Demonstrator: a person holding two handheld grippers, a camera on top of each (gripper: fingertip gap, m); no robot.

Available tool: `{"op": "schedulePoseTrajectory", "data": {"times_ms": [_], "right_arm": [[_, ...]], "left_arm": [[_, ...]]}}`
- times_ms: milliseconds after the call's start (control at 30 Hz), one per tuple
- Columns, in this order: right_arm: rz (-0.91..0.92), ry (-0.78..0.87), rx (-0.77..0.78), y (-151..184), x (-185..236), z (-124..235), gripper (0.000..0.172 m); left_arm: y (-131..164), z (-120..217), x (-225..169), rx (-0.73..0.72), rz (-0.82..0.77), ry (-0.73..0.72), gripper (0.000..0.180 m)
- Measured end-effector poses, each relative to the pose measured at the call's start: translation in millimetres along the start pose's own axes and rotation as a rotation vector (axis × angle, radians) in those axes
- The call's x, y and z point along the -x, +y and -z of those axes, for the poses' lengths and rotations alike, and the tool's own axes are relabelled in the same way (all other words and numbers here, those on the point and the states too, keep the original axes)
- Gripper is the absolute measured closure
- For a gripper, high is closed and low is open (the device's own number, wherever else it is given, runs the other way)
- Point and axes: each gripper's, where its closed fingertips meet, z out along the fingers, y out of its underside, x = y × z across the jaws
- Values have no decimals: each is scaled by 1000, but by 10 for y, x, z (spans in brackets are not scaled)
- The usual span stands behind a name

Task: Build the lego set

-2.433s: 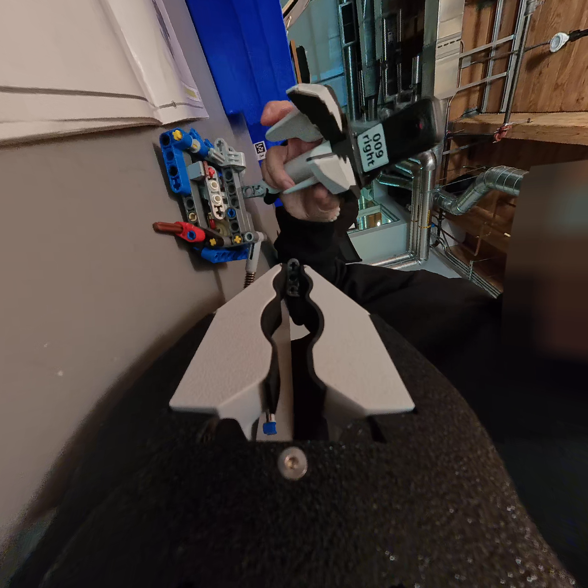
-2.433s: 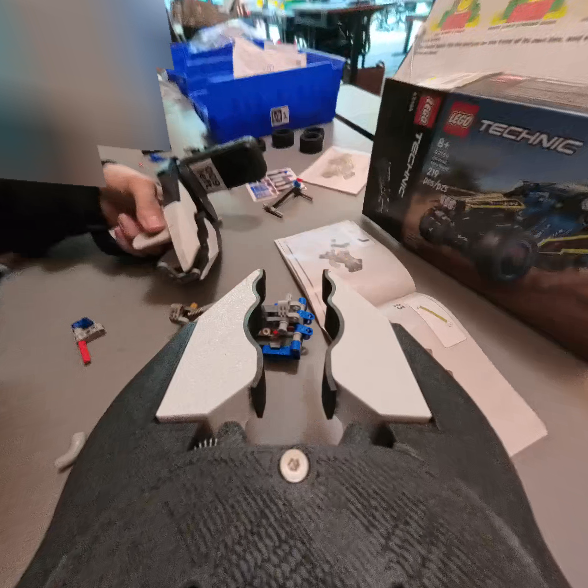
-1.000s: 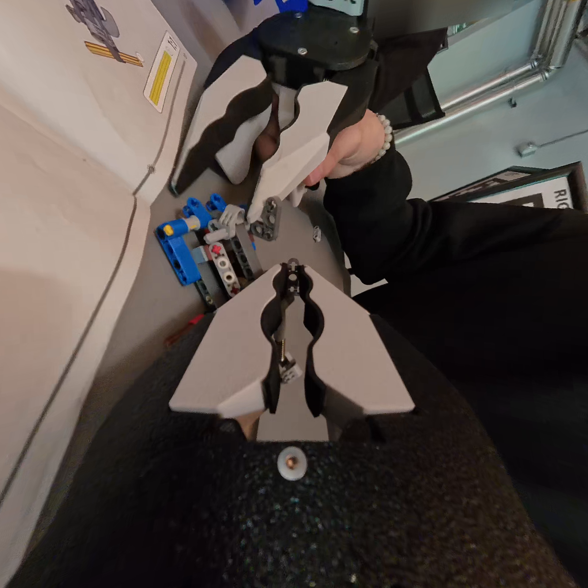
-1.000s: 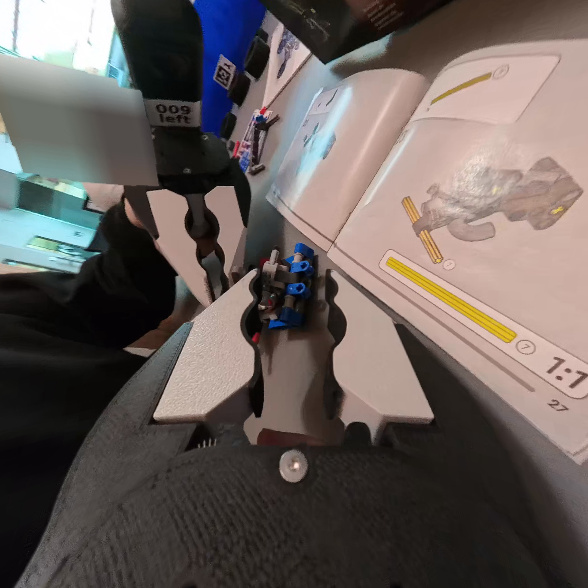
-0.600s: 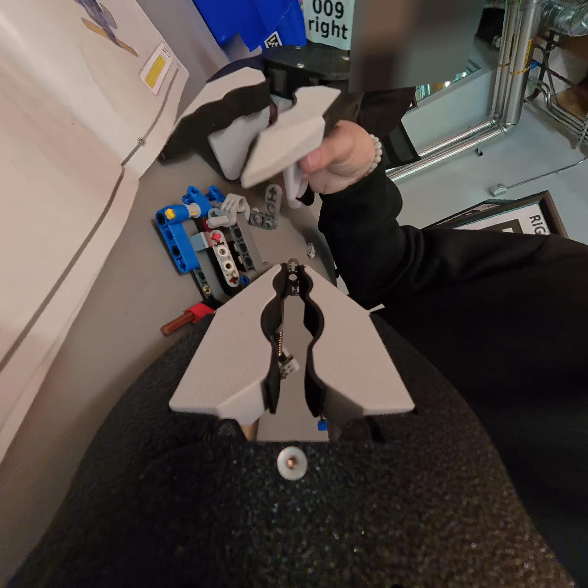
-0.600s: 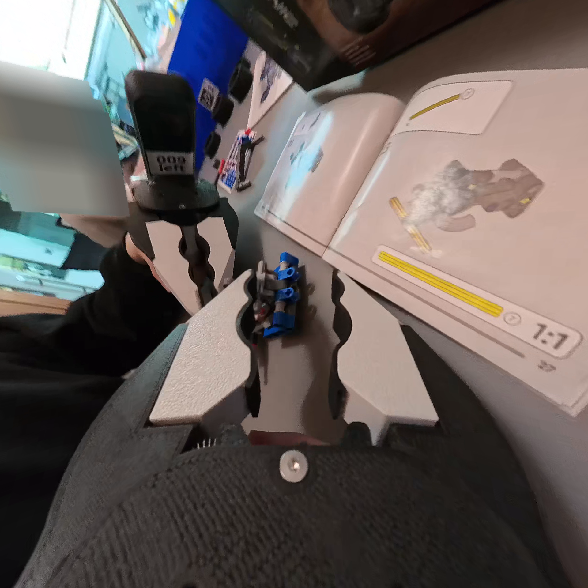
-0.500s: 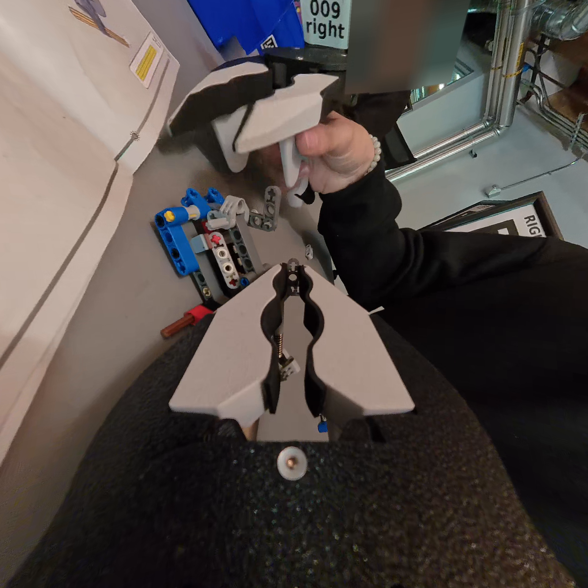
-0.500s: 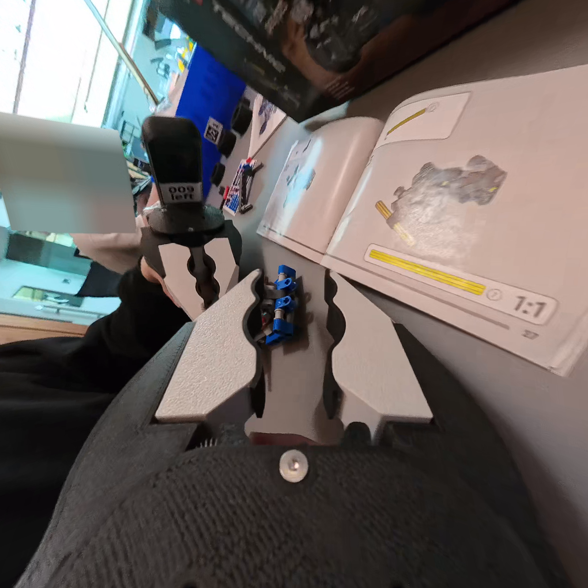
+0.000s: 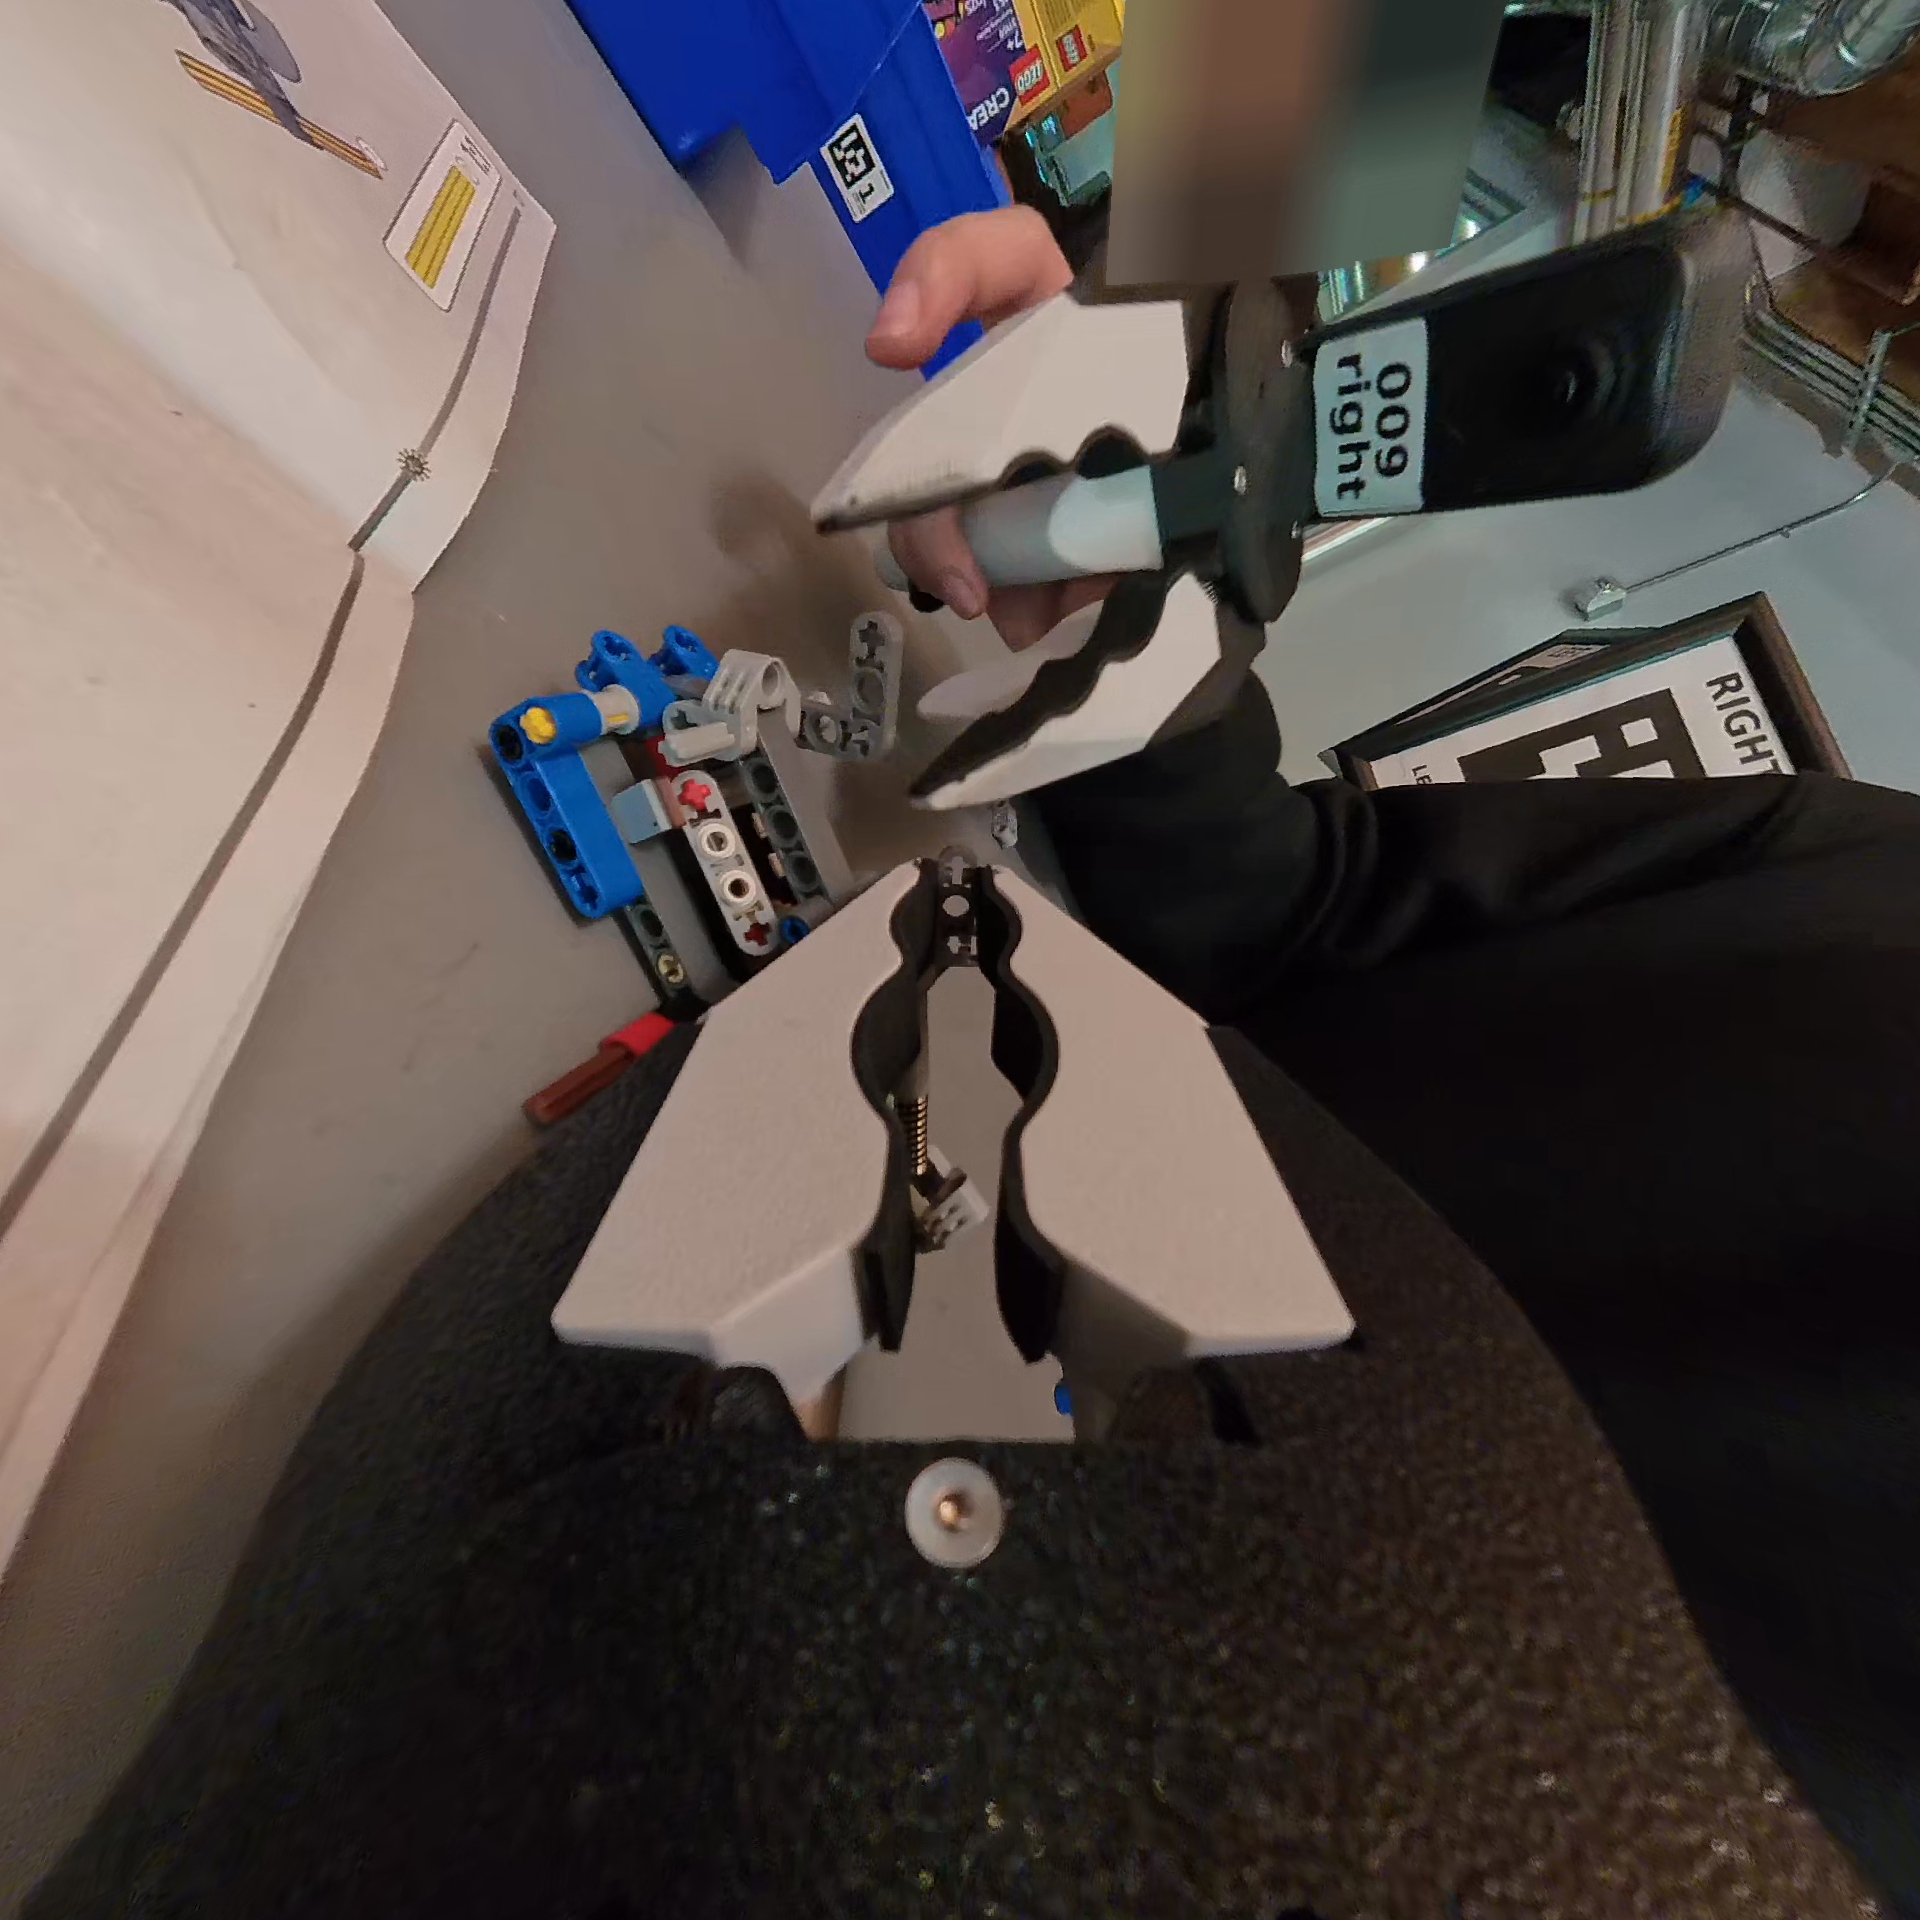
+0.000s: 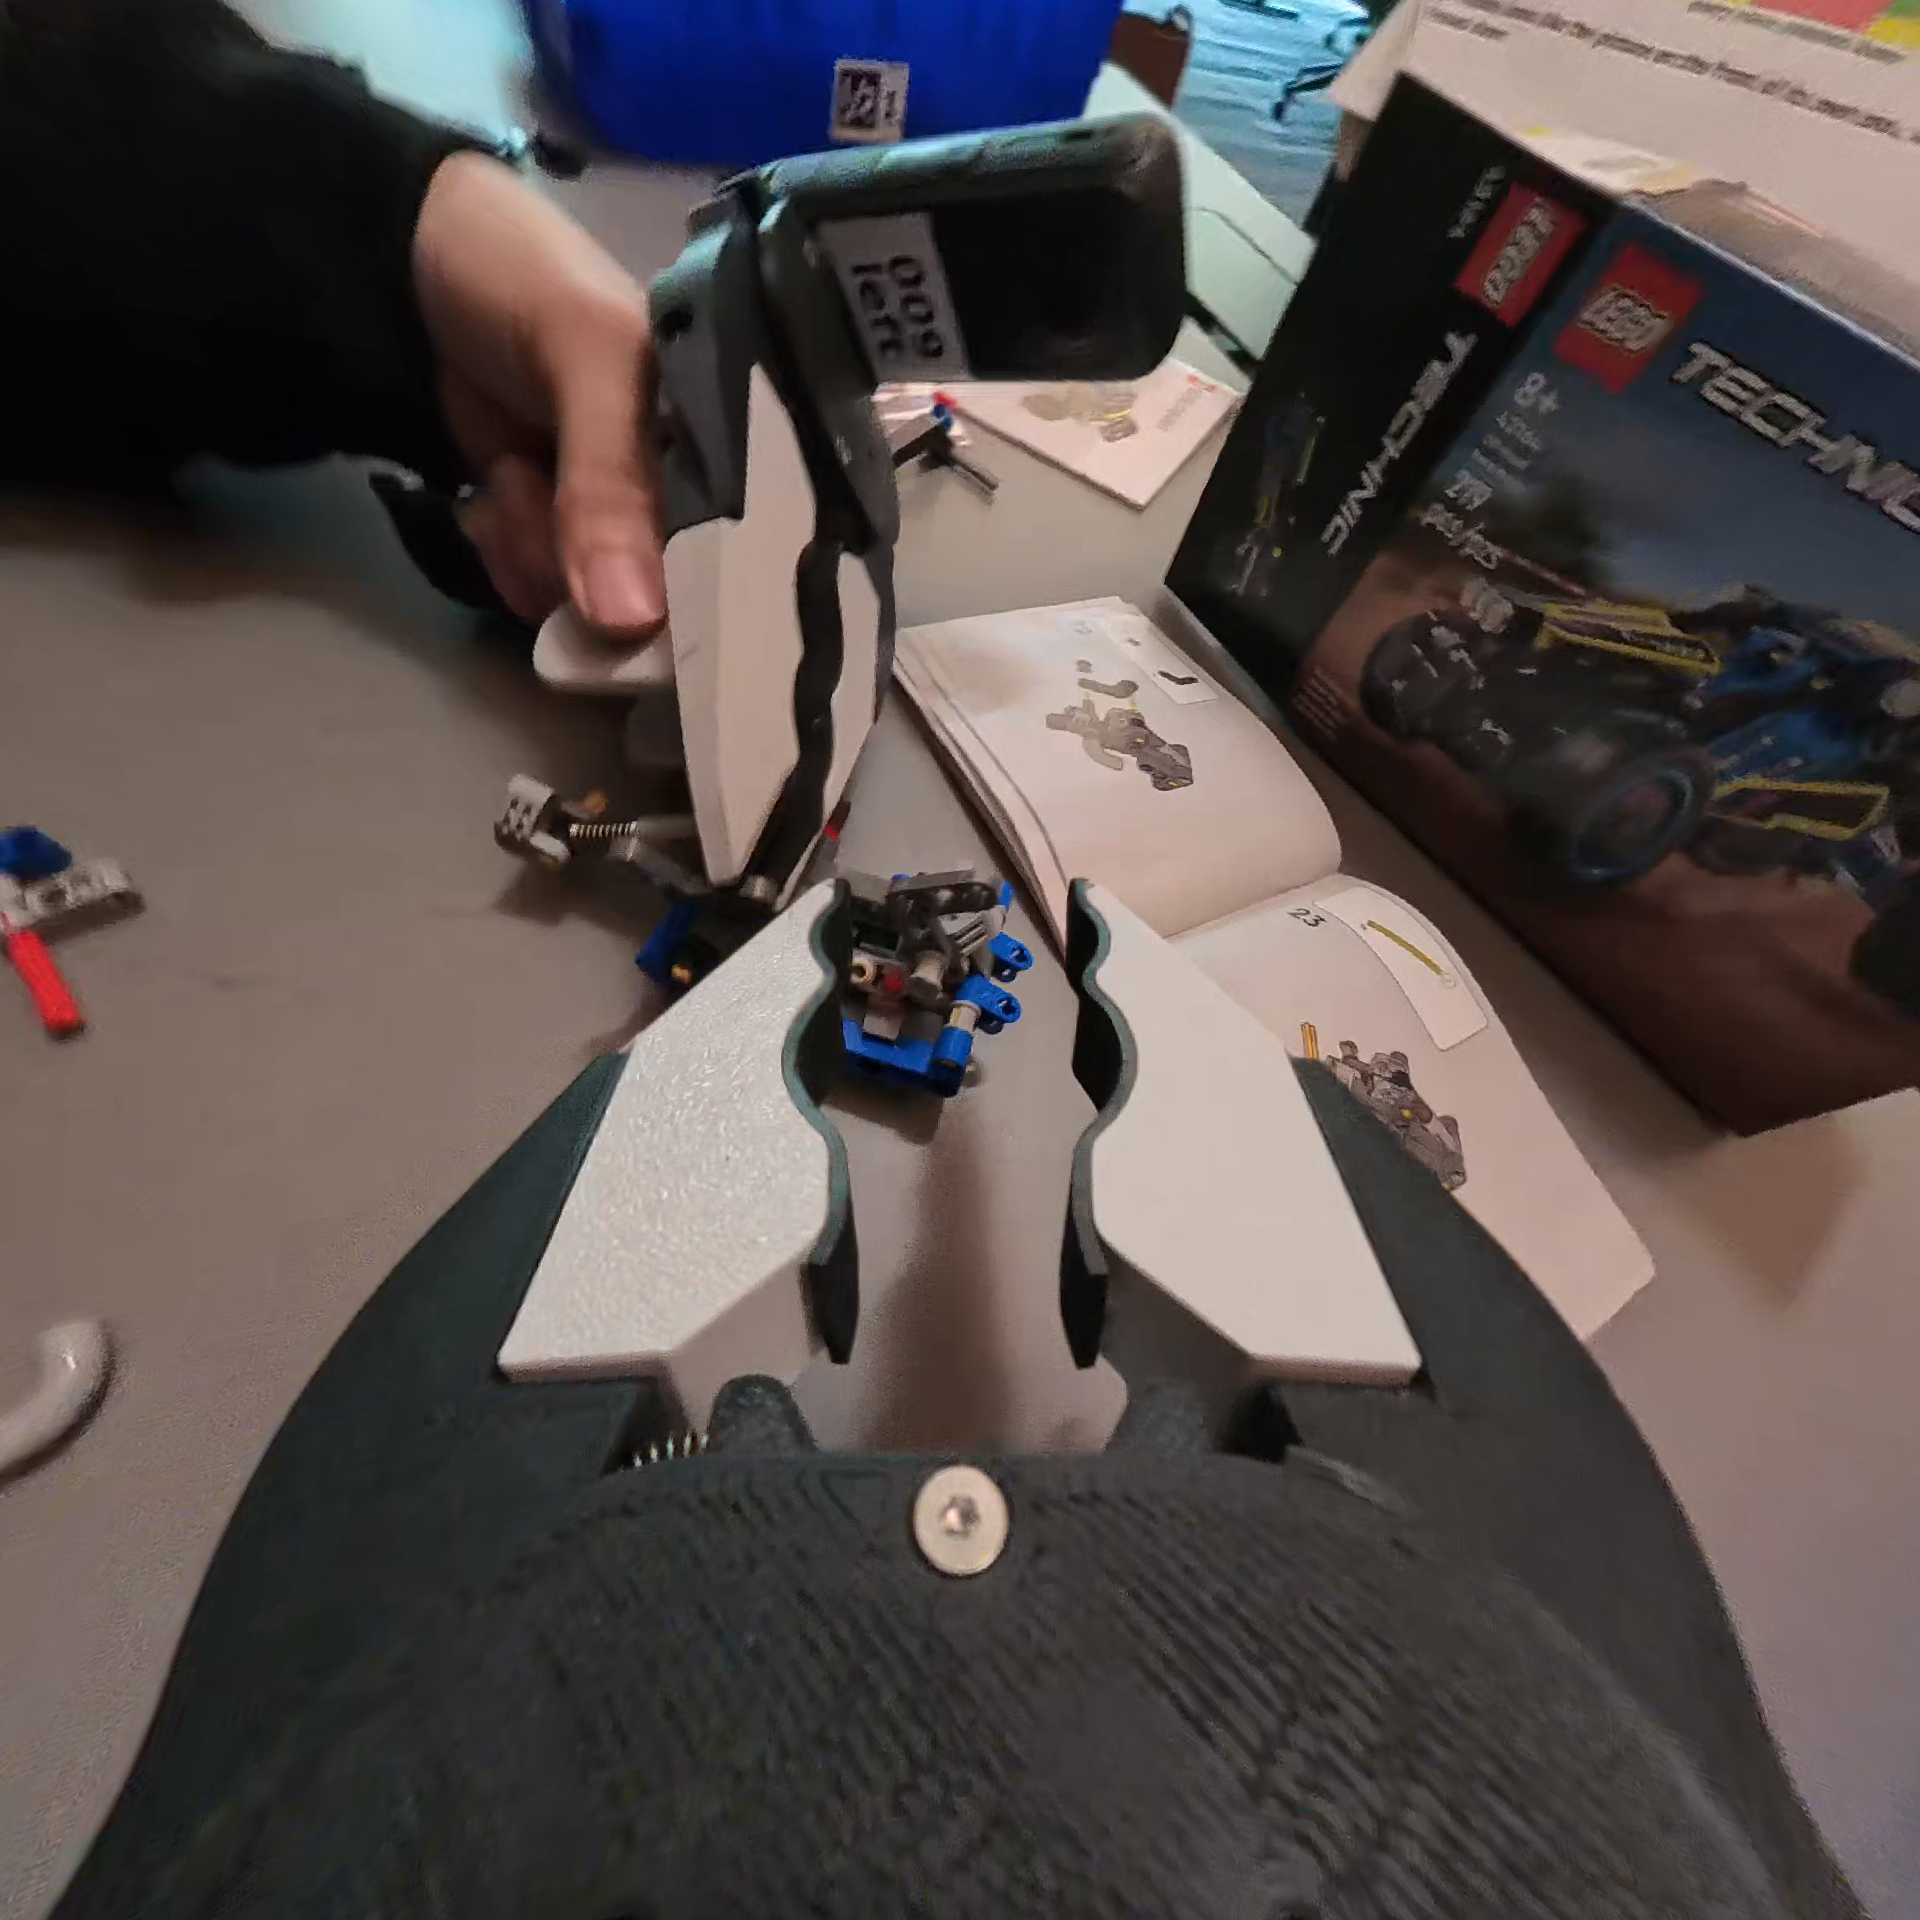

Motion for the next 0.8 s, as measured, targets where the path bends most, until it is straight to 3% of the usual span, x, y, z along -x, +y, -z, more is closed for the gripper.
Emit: {"op": "schedulePoseTrajectory", "data": {"times_ms": [267, 367, 467, 800], "right_arm": [[157, 92, 24, 108, -54, -94, 137], [96, 67, 42, 159, -26, -129, 140], [53, 51, 57, 182, -4, -134, 154], [-174, -11, 86, 220, -1, -160, 164]], "left_arm": [[8, 2, -7, -5, 3, 10, 177], [6, 1, -7, -7, 1, 10, 177], [3, 1, -4, -11, 3, 10, 177], [-3, -16, -17, -22, -7, 11, 177]]}}
